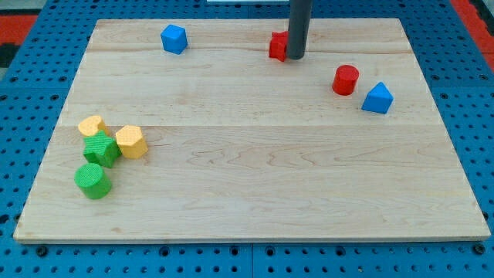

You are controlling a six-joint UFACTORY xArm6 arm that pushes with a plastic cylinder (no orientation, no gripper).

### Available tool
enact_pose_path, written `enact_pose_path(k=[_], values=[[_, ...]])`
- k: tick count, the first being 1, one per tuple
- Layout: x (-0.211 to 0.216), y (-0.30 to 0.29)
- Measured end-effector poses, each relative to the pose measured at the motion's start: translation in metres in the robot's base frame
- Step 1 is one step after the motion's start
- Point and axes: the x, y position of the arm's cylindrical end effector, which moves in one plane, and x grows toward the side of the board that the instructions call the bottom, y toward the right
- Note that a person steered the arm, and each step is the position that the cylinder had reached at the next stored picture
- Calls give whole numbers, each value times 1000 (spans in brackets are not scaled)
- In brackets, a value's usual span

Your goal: Push the blue cube slightly towards the left

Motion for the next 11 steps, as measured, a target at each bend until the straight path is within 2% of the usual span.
enact_pose_path(k=[1,2,3,4,5,6,8,11], values=[[20,-2],[30,-92],[-2,-128],[-35,-137],[-35,-210],[-36,-245],[-36,-178],[-45,-156]])
